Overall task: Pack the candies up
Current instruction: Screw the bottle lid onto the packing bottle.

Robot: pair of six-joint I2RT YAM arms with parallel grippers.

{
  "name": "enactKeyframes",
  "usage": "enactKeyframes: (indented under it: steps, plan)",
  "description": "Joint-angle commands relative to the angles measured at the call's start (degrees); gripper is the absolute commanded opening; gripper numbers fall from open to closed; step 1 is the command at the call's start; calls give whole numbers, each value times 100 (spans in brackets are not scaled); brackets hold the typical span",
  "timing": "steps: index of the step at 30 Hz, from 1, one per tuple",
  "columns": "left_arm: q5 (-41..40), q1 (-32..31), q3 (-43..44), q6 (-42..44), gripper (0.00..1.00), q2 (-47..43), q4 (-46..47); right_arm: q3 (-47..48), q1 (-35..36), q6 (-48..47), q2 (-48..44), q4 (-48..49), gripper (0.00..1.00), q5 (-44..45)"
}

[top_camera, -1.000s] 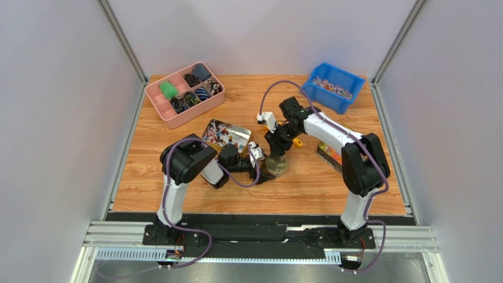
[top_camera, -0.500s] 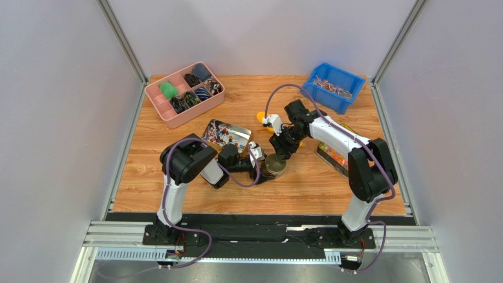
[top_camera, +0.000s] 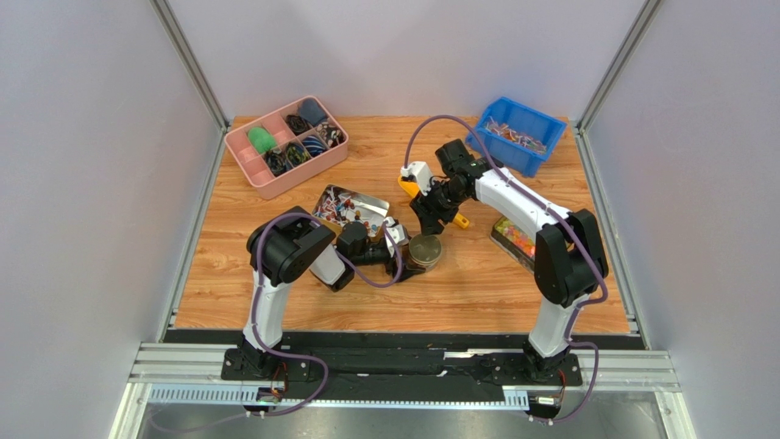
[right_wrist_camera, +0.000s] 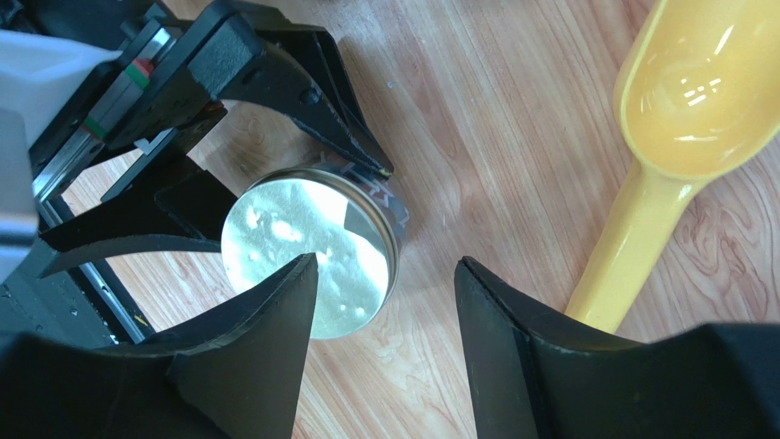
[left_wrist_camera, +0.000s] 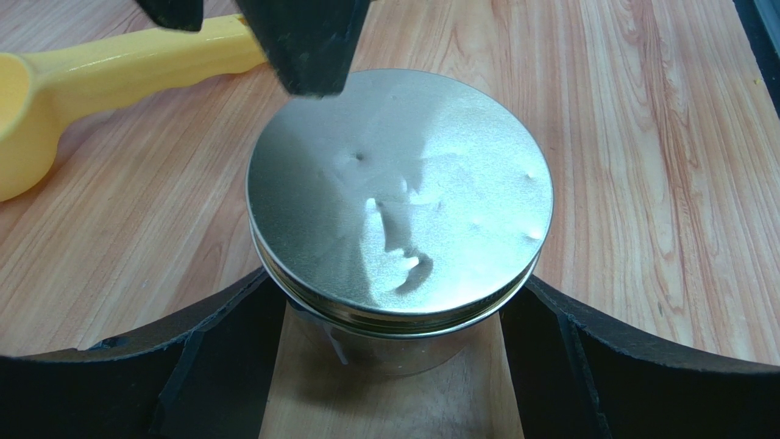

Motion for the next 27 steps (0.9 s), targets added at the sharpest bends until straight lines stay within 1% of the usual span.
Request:
enactKeyframes:
  steps: [1, 2, 3, 9, 14, 15, 18, 27]
  plan:
    - [18, 24, 110, 130, 57, -105, 149, 368, 130, 67, 310, 83, 59, -188]
    - [18, 16, 119, 130, 57, -113, 149, 438, 130, 67, 345, 92, 58, -275]
    - [18, 16, 110, 130, 57, -114, 149, 473, 156, 85, 398, 92, 54, -320]
    - [9, 24, 128, 130, 57, -105, 123, 605, 270, 155, 636, 136, 40, -496]
    - [9, 25, 128, 122, 57, -113, 123, 509, 297, 155, 583, 153, 33, -435]
    - [26, 24, 137, 104, 57, -105, 114, 465, 306, 146, 548, 153, 30, -417]
    - [35, 33, 137, 104, 57, -105, 97, 395, 297, 120, 487, 145, 28, -364]
    - [18, 33, 145, 104, 57, -122, 70, 61, 297, 50, 407, 153, 25, -171]
